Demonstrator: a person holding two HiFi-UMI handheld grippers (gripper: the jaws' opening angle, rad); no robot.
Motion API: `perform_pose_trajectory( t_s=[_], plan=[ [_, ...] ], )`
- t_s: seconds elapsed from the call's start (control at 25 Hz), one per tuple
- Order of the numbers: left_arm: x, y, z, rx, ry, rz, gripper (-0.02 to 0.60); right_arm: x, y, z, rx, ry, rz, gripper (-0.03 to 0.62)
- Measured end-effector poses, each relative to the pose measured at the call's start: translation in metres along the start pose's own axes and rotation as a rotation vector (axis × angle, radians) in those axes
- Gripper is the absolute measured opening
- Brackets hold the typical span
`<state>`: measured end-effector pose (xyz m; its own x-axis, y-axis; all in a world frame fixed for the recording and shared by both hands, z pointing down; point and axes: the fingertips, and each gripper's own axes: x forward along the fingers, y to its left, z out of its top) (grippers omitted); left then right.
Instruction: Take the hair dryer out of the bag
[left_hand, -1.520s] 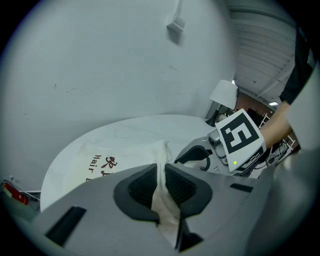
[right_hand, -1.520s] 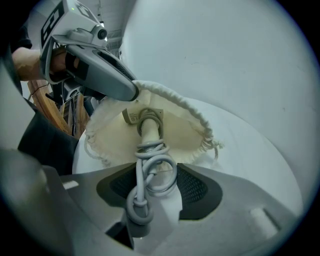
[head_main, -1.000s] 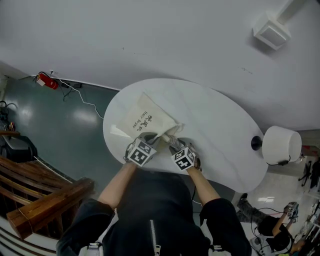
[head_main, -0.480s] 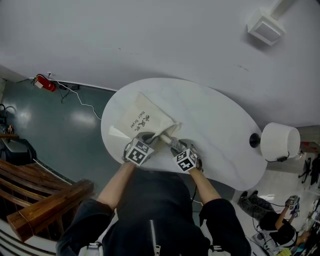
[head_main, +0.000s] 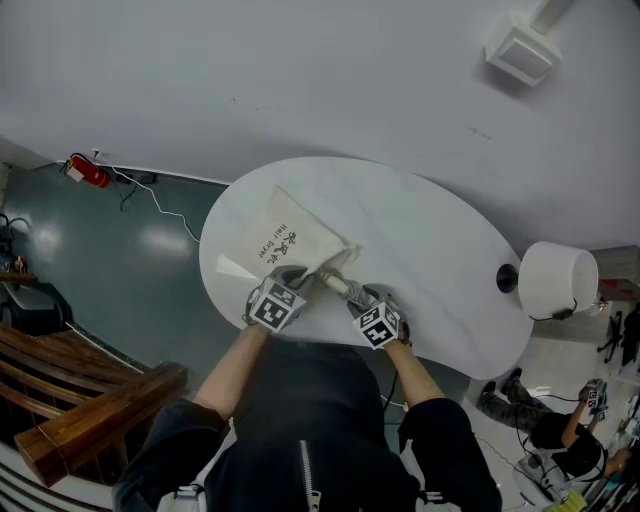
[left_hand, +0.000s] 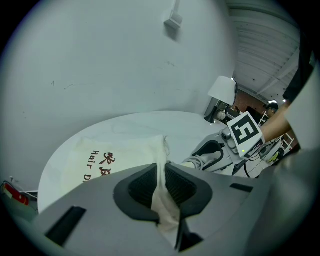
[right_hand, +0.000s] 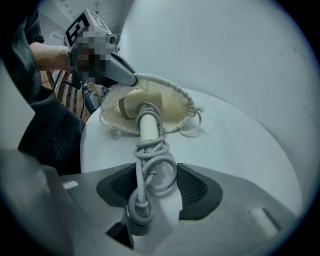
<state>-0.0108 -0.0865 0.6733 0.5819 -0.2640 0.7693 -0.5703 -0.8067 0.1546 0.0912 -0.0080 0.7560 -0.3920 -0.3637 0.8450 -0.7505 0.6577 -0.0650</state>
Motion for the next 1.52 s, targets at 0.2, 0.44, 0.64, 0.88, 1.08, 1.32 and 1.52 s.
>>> perform_pose_trajectory(
  t_s=[0.2, 0.44, 0.64, 0.88, 1.08, 1.32, 1.52],
  plan=[
    [0.0, -0.001, 0.0, 0.001, 0.0, -0.002, 0.052, 0.001, -0.003, -0.012, -0.001, 0.014, 0.004, 0.225],
    [0.002, -0.001, 0.0, -0.001, -0.006, -0.004, 0.052, 0.005, -0.004, -0.017, 0.004, 0.023, 0.003, 0.227],
    [0.001, -0.001, 0.0, -0.003, -0.004, -0.005, 0.052, 0.003, -0.003, -0.015, 0.011, 0.004, 0.011, 0.234],
    [0.001, -0.001, 0.003, -0.007, -0.009, -0.006, 0.052, -0.007, -0.001, -0.004, -0.001, -0.013, 0.047, 0.269],
    [0.001, 0.0, -0.001, -0.015, 0.0, -0.002, 0.052, -0.014, 0.003, 0.025, -0.017, -0.076, 0.062, 0.276],
    [0.001, 0.0, 0.0, -0.017, -0.005, -0.003, 0.052, -0.004, 0.014, 0.06, -0.043, -0.117, 0.094, 0.279],
    [0.002, 0.001, -0.001, -0.016, -0.011, -0.002, 0.052, 0.005, 0.018, 0.078, -0.061, -0.12, 0.102, 0.282]
  ],
)
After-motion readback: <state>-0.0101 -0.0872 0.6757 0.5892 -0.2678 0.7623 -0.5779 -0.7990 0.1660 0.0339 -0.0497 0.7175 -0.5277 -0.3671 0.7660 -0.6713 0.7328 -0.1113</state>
